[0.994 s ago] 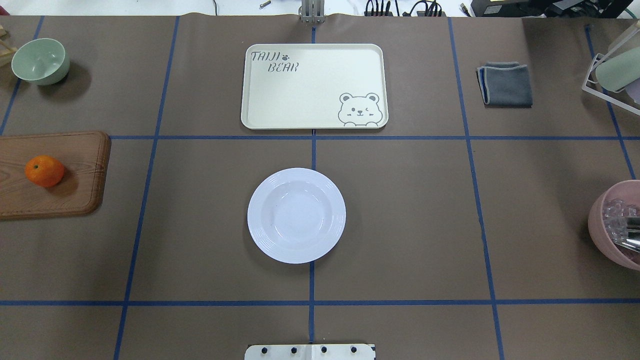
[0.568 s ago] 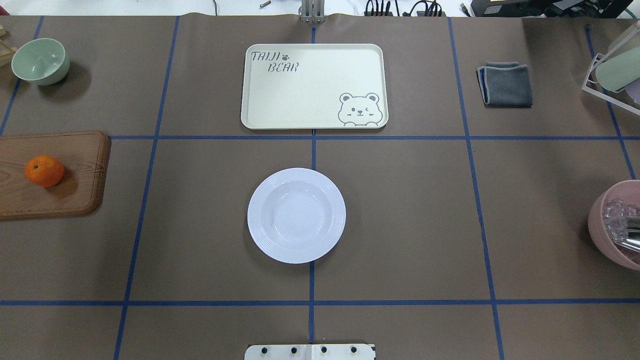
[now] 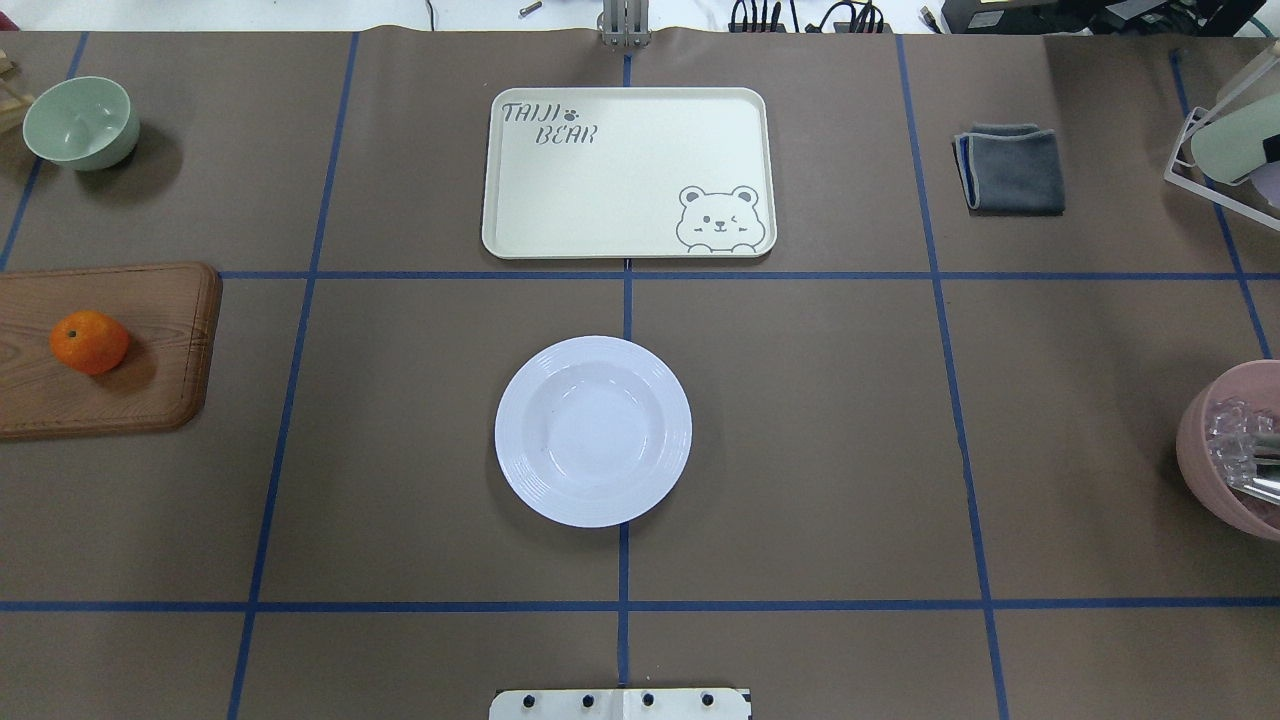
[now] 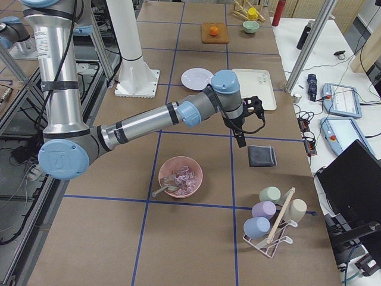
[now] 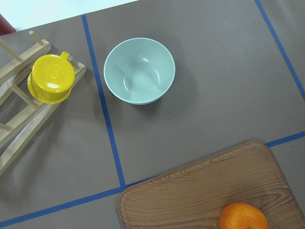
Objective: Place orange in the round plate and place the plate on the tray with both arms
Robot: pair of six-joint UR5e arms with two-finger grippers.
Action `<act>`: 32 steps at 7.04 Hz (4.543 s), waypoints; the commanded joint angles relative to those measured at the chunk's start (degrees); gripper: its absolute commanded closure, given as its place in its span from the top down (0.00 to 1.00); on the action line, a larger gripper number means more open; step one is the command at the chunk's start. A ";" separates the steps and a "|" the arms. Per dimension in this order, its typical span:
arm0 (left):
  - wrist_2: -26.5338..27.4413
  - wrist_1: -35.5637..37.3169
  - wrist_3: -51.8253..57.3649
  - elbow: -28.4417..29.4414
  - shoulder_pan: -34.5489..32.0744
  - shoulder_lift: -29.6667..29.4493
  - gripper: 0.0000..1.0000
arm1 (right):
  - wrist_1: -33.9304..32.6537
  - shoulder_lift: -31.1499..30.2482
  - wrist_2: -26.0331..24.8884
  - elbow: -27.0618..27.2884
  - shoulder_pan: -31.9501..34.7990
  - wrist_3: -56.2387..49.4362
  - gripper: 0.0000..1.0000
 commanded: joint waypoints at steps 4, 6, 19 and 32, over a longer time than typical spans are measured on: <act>12.58 -13.47 -30.13 0.18 22.85 6.17 0.98 | 0.30 -0.78 -12.90 10.02 -24.27 38.83 1.00; 14.70 -13.58 -30.64 1.05 26.68 6.36 0.98 | 0.38 -1.58 -13.10 11.35 -25.53 38.76 1.00; 12.45 -20.54 -29.67 8.73 26.52 2.67 0.00 | 0.56 -0.97 -15.92 10.73 -27.47 38.59 1.00; 36.25 31.44 -75.20 10.79 59.82 -47.50 0.00 | 25.17 1.23 -31.21 5.55 -40.83 70.75 1.00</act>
